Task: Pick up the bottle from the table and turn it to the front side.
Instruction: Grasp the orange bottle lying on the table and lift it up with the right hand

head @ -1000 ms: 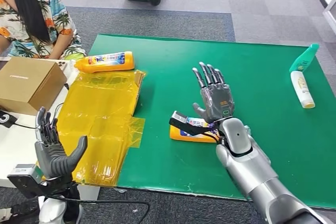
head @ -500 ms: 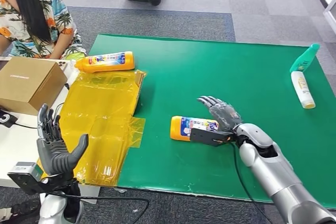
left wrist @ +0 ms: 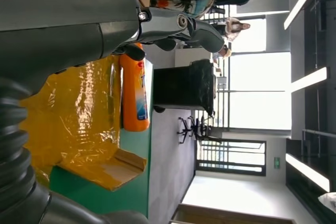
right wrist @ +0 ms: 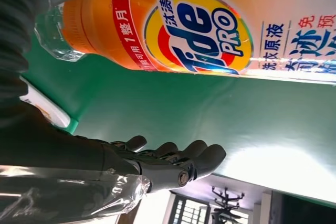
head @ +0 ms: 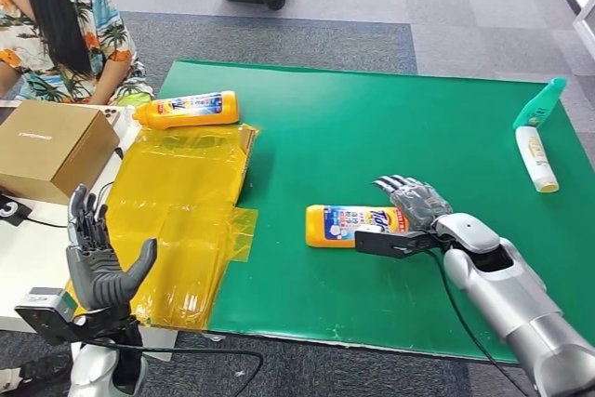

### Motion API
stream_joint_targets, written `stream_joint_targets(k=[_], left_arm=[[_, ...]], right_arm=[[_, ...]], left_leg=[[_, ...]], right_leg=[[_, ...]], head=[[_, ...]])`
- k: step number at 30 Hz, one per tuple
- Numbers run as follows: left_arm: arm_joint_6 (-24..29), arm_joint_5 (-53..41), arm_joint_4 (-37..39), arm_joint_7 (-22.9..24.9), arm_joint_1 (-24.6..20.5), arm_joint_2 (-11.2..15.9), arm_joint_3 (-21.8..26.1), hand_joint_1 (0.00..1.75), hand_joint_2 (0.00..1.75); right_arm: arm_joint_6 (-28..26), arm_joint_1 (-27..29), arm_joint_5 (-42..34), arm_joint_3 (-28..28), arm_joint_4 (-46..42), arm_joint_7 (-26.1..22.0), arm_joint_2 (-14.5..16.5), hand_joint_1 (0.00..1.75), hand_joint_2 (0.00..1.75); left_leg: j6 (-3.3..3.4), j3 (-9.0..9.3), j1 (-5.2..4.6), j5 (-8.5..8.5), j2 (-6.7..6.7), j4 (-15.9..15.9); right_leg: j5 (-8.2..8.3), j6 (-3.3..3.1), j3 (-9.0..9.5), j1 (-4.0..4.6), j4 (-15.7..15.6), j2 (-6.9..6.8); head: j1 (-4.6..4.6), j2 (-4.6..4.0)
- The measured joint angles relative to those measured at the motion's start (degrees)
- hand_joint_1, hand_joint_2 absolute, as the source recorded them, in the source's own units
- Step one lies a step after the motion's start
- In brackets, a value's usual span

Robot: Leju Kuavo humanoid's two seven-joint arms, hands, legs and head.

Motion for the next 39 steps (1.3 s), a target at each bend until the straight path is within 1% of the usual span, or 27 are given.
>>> stream_joint_targets(k=[6,11,16,20,21,25,27,29,31,35,36,39], left_arm=[[0.0,0.1,0.0,0.0,0.0,0.0,0.1,0.00,1.75],[0.1,0.3,0.5,0.0,-0.5,0.0,0.2,0.00,1.75],[0.1,0.5,1.1,0.0,-0.9,0.0,0.2,0.00,1.75],[0.1,1.1,1.6,-0.2,-1.3,0.2,0.1,0.00,1.75],[0.2,1.3,1.7,-0.2,-1.4,0.3,0.1,0.00,1.75],[0.2,1.5,2.0,-0.2,-1.6,0.4,0.1,0.00,1.75],[0.2,1.5,2.2,-0.2,-1.7,0.4,0.1,0.00,1.75],[0.3,1.5,2.2,-0.2,-1.7,0.5,0.1,0.00,1.75],[0.5,1.4,2.2,-0.2,-1.6,0.4,0.1,0.00,1.75],[0.9,0.9,2.2,0.2,-1.6,0.3,0.1,0.00,1.75],[1.0,0.8,2.1,0.3,-1.6,0.3,0.1,0.00,1.75],[1.0,0.6,2.1,0.9,-1.6,0.1,0.0,0.00,1.75]], right_arm=[[0.5,-2.4,2.6,2.3,5.0,1.9,0.3,0.00,1.75],[2.7,-4.8,2.6,5.0,12.1,0.4,1.5,0.00,1.75],[3.5,-6.2,2.2,6.8,16.4,-0.5,2.2,0.00,1.75],[5.2,-7.9,1.6,8.5,19.4,-2.1,2.8,0.24,1.75],[5.4,-8.2,1.5,9.0,20.0,-2.5,2.9,0.24,1.75],[5.6,-9.2,1.3,10.2,21.7,-3.3,3.2,1.75,1.75],[4.5,-9.4,1.2,10.7,22.3,-3.3,3.5,1.75,1.75],[2.1,-9.4,1.1,11.2,22.8,-3.0,3.9,1.75,1.75],[-2.4,-9.0,1.7,11.5,23.2,-1.8,4.7,1.75,1.75],[-17.5,-7.7,5.7,11.8,23.8,2.0,7.4,1.75,1.75],[-20.5,-7.4,6.5,11.7,23.8,2.6,8.2,1.75,1.75],[-26.8,-6.6,7.6,10.7,23.7,3.3,10.5,1.75,1.75]], left_leg=[[0.03,-0.02,0.00,0.02,-0.01,0.0],[0.04,-0.02,0.00,0.03,-0.01,0.0],[0.04,-0.01,0.00,0.03,-0.01,0.0],[0.04,0.03,0.00,0.03,0.00,0.0],[0.04,0.05,0.00,0.03,0.00,0.0],[0.04,0.15,0.00,0.03,0.00,0.0],[0.04,0.16,0.00,0.04,0.00,0.0],[0.05,0.16,0.00,0.05,0.00,0.0],[0.05,0.14,0.00,0.08,0.00,0.0],[0.02,0.09,0.00,0.13,0.03,0.0],[0.02,0.09,0.01,0.13,0.03,0.0],[0.01,0.06,0.02,0.13,0.03,0.0]], right_leg=[[0.01,0.01,0.02,0.00,0.0,0.00],[0.02,0.03,0.01,0.00,0.0,-0.01],[0.02,0.03,0.01,0.00,0.0,0.00],[0.02,0.03,0.04,0.00,0.0,0.00],[0.02,0.03,0.06,0.00,0.0,0.00],[0.03,0.04,0.15,0.00,0.0,0.00],[0.05,0.05,0.17,0.00,0.0,0.00],[0.06,0.05,0.18,0.00,0.0,0.00],[0.09,0.05,0.17,0.00,0.0,0.00],[0.15,0.03,0.07,0.01,0.0,0.04],[0.15,0.03,0.05,0.02,0.0,0.05],[0.13,0.03,0.02,0.05,0.0,0.03]], head=[[0.01,0.01],[0.01,0.01],[0.00,0.02],[0.00,0.01],[0.01,0.01],[-0.01,0.01],[0.00,0.02],[0.00,0.02],[0.00,0.01],[0.00,0.01],[-0.01,0.01],[-0.01,0.01]])
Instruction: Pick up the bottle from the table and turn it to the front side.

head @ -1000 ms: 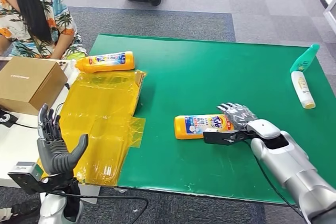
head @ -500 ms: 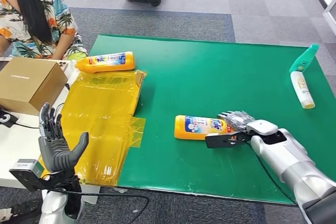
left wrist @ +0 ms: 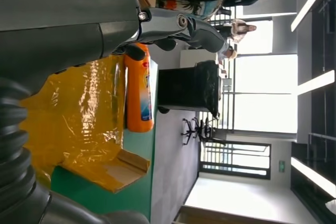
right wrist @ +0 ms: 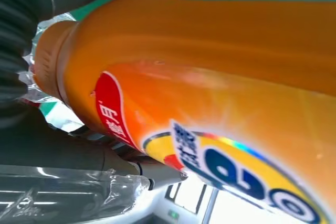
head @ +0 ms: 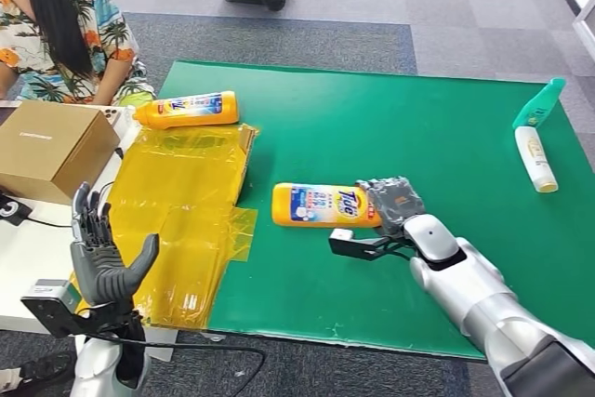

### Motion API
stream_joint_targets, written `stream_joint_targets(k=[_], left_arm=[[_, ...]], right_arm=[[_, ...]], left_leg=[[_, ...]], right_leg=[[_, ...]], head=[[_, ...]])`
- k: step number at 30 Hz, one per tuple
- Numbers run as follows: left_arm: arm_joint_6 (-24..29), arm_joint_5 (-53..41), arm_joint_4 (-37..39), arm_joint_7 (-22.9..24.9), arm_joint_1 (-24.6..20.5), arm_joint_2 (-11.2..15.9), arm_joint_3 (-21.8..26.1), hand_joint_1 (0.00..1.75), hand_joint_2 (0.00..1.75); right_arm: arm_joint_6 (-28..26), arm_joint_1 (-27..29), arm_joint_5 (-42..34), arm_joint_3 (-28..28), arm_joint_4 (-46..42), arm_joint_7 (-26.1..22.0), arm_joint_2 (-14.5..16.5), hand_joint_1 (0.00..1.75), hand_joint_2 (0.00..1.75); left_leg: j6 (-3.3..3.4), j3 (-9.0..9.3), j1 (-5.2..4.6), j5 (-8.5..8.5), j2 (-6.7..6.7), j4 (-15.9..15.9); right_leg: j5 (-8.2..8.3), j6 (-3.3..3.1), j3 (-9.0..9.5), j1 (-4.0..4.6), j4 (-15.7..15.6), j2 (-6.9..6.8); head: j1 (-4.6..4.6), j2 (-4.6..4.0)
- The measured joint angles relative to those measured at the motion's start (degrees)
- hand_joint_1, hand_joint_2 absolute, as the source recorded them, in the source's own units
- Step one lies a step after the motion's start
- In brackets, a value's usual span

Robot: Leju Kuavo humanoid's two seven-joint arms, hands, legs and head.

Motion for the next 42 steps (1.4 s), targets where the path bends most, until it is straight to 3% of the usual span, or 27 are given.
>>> stream_joint_targets(k=[6,13,19,29,42], left_arm=[[-2.0,1.5,0.4,2.4,-0.8,-0.1,-1.2,0.00,1.75],[-7.9,1.9,3.4,4.4,-2.2,0.2,-5.5,0.00,1.75],[-11.6,2.2,6.1,5.0,-3.2,0.6,-8.9,0.00,1.75],[-15.4,4.6,11.7,5.4,-6.0,1.7,-14.4,0.00,1.75],[-12.7,5.1,12.6,4.9,-6.4,2.9,-14.8,0.00,1.75]], right_arm=[[-11.2,4.3,-0.9,-6.2,-3.0,-0.6,3.9,1.75,1.75],[-10.9,9.9,-6.3,-13.6,-7.7,-6.0,8.6,1.75,1.75],[-10.0,12.8,-10.0,-16.7,-10.0,-9.9,10.9,1.75,1.75],[-10.2,18.2,-17.2,-16.9,-15.5,-18.9,13.6,1.75,1.75],[-11.6,21.4,-16.1,-14.3,-18.0,-21.1,12.7,1.75,1.75]], left_leg=[[0.02,-0.07,0.00,-0.02,0.00,0.0],[0.02,-0.10,-0.01,-0.02,-0.01,0.0],[0.02,-0.13,-0.01,-0.02,0.00,0.0],[0.01,-0.18,-0.01,-0.02,0.00,0.0],[0.01,-0.19,-0.01,-0.02,0.00,0.0]], right_leg=[[-0.03,0.00,-0.03,-0.02,0.0,0.01],[-0.03,0.00,-0.07,-0.02,0.0,-0.01],[-0.03,0.00,-0.11,-0.02,0.0,0.00],[-0.03,-0.01,-0.17,-0.02,0.0,0.00],[-0.03,-0.01,-0.18,-0.02,0.0,0.00]], head=[[0.01,-0.01],[0.00,0.00],[0.01,-0.01],[0.00,-0.01],[0.00,0.00]])
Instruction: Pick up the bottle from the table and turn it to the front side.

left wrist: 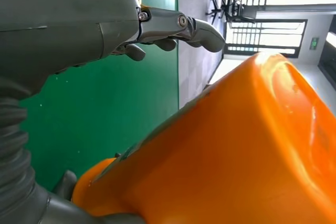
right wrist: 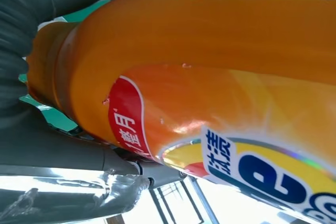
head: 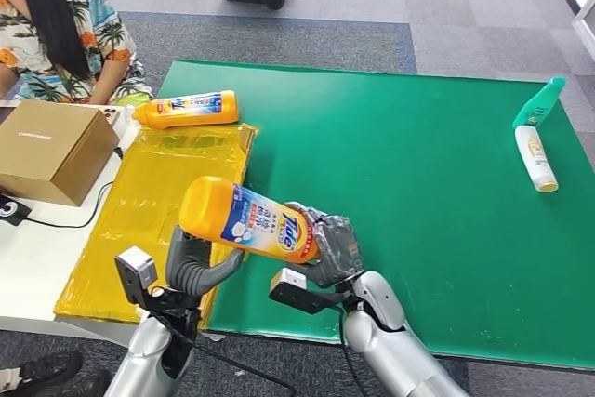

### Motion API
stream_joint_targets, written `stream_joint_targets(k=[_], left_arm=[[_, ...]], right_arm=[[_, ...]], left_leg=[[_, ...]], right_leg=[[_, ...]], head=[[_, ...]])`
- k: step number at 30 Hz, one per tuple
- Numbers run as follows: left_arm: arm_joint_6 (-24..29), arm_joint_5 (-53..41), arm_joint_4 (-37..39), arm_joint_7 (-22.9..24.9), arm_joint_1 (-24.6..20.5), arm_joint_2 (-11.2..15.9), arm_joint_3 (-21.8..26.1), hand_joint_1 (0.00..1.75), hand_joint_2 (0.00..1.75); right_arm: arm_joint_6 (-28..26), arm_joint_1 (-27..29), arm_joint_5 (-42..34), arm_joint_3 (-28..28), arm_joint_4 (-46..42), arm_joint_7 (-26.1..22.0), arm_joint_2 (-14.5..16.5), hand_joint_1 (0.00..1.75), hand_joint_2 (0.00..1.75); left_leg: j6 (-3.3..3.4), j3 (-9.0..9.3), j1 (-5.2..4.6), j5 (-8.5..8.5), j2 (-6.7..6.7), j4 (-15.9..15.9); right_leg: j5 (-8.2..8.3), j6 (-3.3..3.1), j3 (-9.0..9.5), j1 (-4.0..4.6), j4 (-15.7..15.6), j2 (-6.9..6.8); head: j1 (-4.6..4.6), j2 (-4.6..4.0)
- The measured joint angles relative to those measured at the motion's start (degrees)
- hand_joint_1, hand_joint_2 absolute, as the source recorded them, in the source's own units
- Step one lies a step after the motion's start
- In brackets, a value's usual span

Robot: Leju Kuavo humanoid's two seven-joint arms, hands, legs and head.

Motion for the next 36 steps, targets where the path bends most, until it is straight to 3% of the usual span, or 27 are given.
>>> stream_joint_targets(k=[23,27,36], left_arm=[[-2.8,0.7,-1.7,-0.7,-0.6,0.4,-2.9,0.00,1.75],[-3.3,0.7,-2.0,-1.1,-0.5,0.5,-3.2,1.75,1.75],[-3.0,-0.1,-2.8,-2.4,-0.4,0.6,-3.2,1.75,1.75]], right_arm=[[1.7,-4.0,7.0,7.2,6.9,2.6,-1.2,1.75,1.75],[1.5,-4.9,7.9,8.0,7.7,3.6,-1.2,1.75,1.75],[1.7,-6.0,9.6,9.2,8.8,5.6,-1.3,1.75,1.75]], left_leg=[[0.00,0.00,0.00,0.00,0.00,0.0],[0.00,0.00,0.00,0.00,0.01,0.0],[0.00,0.00,0.00,0.00,0.01,0.0]], right_leg=[[0.01,0.00,-0.04,0.00,0.0,0.01],[0.01,0.00,-0.05,0.00,0.0,0.01],[0.01,0.00,-0.06,0.00,0.0,0.02]], head=[[0.01,-0.01],[0.01,-0.01],[0.01,-0.01]])
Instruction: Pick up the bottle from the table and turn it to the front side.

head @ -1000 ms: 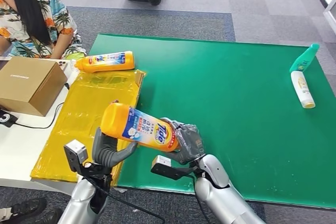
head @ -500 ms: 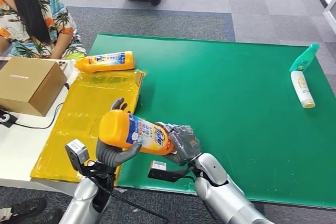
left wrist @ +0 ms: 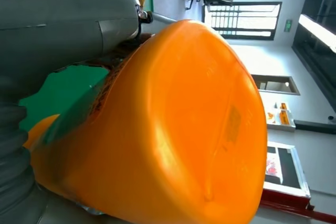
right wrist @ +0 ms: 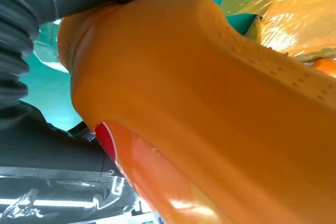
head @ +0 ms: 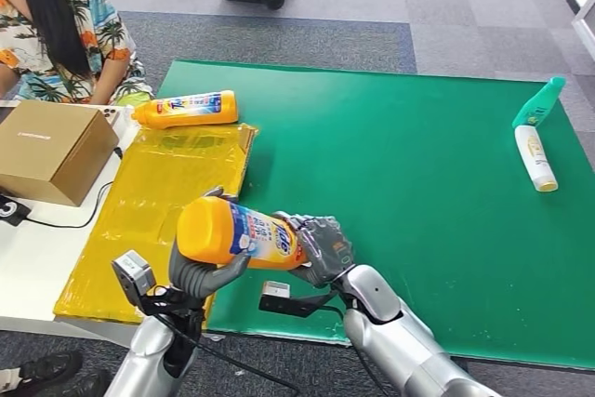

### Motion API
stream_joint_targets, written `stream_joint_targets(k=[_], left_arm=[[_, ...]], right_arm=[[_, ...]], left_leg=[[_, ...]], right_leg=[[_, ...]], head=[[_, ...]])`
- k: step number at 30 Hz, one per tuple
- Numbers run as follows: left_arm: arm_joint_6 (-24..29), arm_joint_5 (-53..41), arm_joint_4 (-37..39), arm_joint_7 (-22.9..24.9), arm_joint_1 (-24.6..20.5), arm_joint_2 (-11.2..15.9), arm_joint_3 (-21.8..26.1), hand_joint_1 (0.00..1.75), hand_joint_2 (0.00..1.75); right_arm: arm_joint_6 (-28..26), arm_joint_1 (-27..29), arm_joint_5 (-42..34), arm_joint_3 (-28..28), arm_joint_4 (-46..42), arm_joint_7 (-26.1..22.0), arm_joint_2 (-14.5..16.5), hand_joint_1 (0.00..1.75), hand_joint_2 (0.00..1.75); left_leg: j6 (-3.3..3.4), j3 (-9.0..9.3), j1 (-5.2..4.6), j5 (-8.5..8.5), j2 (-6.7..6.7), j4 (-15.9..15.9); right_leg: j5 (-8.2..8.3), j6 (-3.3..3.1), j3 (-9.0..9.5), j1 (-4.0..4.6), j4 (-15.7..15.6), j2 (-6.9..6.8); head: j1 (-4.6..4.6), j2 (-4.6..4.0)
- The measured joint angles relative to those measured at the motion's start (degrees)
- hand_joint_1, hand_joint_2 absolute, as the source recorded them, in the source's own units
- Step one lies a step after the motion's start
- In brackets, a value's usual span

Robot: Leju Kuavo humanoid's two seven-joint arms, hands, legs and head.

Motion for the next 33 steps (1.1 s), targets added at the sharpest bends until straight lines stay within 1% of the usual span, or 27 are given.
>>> stream_joint_targets(k=[8,9,12,13,20,22,24,26,29,31,33], left_arm=[[2.3,-2.2,-2.3,-0.4,0.0,0.7,0.4,1.75,1.75],[2.4,-2.3,-2.5,-0.4,0.0,0.7,0.4,1.75,1.75],[2.8,-2.7,-3.0,-0.4,0.0,0.8,0.4,1.75,1.75],[3.1,-3.1,-3.3,-0.4,-0.1,0.8,0.4,1.75,1.75],[7.0,-7.7,-5.9,-0.5,-2.5,1.2,0.3,1.75,1.75],[8.2,-9.7,-6.1,-0.2,-3.2,1.5,0.0,1.75,1.75],[10.5,-13.3,-6.3,1.0,-4.4,2.0,-0.4,1.75,1.75],[13.4,-18.0,-6.3,3.3,-5.9,2.9,-1.0,1.75,1.75],[16.7,-23.3,-6.1,6.5,-7.9,4.4,-1.8,1.75,1.75],[17.6,-24.6,-6.0,7.3,-8.7,5.2,-2.2,1.75,1.75],[17.9,-24.9,-5.9,7.5,-9.2,5.7,-2.5,1.75,1.75]], right_arm=[[0.0,-0.8,0.7,0.6,0.1,0.9,0.0,1.75,1.75],[0.1,-0.9,0.7,0.7,0.1,0.9,0.0,1.61,1.75],[-0.1,-1.1,0.9,0.7,0.1,1.1,0.0,0.30,1.75],[-0.4,-1.0,0.9,0.7,0.2,1.3,0.0,0.00,1.75],[-2.8,1.0,-0.6,0.5,0.4,1.3,-0.1,0.00,1.75],[-3.1,1.3,-1.4,0.0,0.3,0.8,0.1,0.00,1.75],[-3.3,2.1,-1.8,-1.2,-0.5,-0.5,0.4,0.00,1.75],[-3.4,3.6,-0.4,-3.4,-2.2,-2.4,1.0,0.00,1.75],[-3.5,6.5,3.4,-9.0,-6.4,-6.1,2.5,0.00,1.75],[-3.6,7.9,4.5,-12.5,-8.6,-7.3,3.3,0.00,1.75],[-3.6,8.6,4.7,-14.8,-10.0,-7.5,3.7,0.00,1.75]], left_leg=[[0.00,0.00,0.00,0.00,0.02,0.0],[0.00,0.00,0.00,0.00,0.02,0.0],[0.00,-0.01,0.00,0.00,0.02,0.0],[0.00,-0.01,0.00,0.00,0.02,0.0],[-0.01,-0.02,0.00,0.00,0.02,0.0],[-0.01,-0.03,0.00,0.00,0.02,0.0],[-0.02,-0.03,0.01,0.01,0.00,0.0],[-0.03,-0.03,0.01,0.02,0.00,0.0],[-0.03,-0.04,0.01,0.02,0.00,0.0],[-0.03,-0.04,0.01,0.02,0.00,0.0],[-0.03,-0.04,0.01,0.02,0.00,0.0]], right_leg=[[0.00,0.00,-0.01,0.00,0.0,0.01],[0.00,0.00,-0.02,0.00,0.0,0.01],[0.00,0.00,-0.01,0.00,0.0,0.01],[0.00,0.00,-0.01,0.00,0.0,0.01],[0.01,-0.01,0.01,0.00,0.0,0.01],[0.01,-0.01,0.00,0.01,0.0,0.00],[0.01,-0.01,0.01,0.02,0.0,-0.01],[0.01,-0.01,0.00,0.03,0.0,0.00],[0.01,-0.02,0.00,0.03,0.0,0.00],[0.00,-0.02,0.00,0.03,0.0,0.00],[0.00,-0.02,0.01,0.02,0.0,0.00]], head=[[-0.01,0.01],[0.00,0.01],[-0.01,0.00],[-0.01,0.00],[-0.02,0.00],[-0.01,0.00],[0.00,0.01],[-0.01,0.01],[-0.02,0.01],[-0.01,0.01],[0.00,0.01]])
